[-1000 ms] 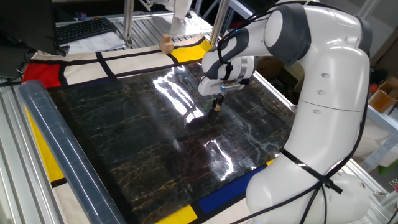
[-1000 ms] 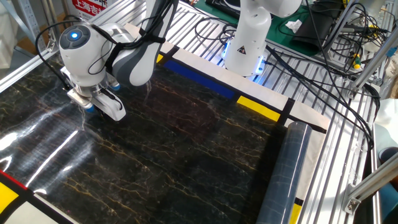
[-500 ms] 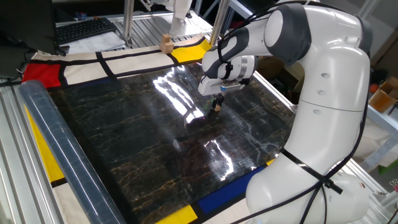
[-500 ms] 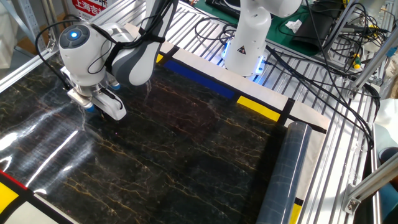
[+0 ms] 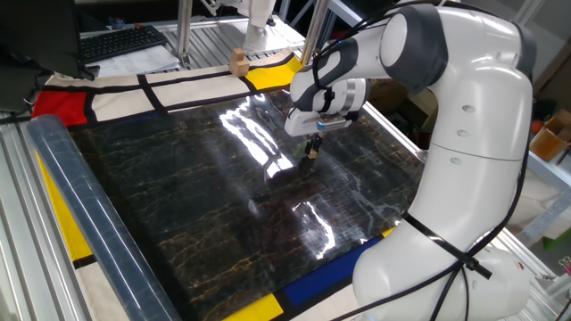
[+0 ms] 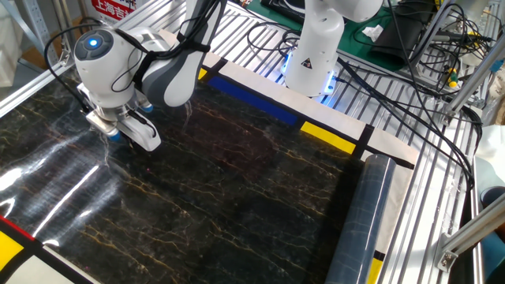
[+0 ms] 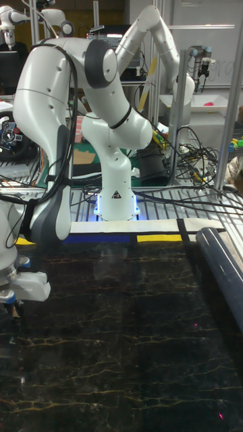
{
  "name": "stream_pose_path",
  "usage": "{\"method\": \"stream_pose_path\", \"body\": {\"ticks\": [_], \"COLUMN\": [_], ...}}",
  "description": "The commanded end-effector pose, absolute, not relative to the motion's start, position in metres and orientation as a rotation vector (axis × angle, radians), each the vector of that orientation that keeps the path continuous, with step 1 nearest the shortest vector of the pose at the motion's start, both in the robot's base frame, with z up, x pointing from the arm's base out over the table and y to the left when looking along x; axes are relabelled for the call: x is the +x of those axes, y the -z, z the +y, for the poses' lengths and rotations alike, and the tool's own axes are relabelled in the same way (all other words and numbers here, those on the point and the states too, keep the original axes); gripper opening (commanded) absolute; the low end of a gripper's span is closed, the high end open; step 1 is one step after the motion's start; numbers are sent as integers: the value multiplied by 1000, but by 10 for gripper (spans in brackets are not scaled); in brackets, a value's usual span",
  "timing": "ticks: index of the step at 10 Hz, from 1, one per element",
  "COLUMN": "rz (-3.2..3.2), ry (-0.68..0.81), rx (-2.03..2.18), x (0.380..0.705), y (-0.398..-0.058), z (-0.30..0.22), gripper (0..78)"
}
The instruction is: Hold a small block with the gripper and sweep it from left to right on the table
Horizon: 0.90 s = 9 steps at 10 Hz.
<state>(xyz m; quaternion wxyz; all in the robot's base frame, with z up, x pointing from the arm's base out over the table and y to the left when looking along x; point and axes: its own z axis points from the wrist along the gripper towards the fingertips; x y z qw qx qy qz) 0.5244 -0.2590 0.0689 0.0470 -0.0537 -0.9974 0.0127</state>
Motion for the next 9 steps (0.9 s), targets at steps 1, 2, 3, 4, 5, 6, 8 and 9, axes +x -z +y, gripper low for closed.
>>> {"method": "stream_pose_path", "body": {"ticks": [1, 2, 3, 4, 5, 6, 8, 9], "rz": [-3048, -3048, -3048, -3048, -3048, -3048, -3048, -3048], "ry": [-42, -41, -40, -39, -39, -38, -40, -41], "rx": [-181, -182, -184, -183, -182, -180, -177, -178], "x": [525, 525, 525, 525, 525, 525, 525, 525], "y": [-72, -72, -72, -72, -72, -72, -72, -72], "z": [-259, -259, -259, -259, -259, -259, -259, -259], "gripper": [14, 14, 14, 14, 14, 14, 14, 14]}}
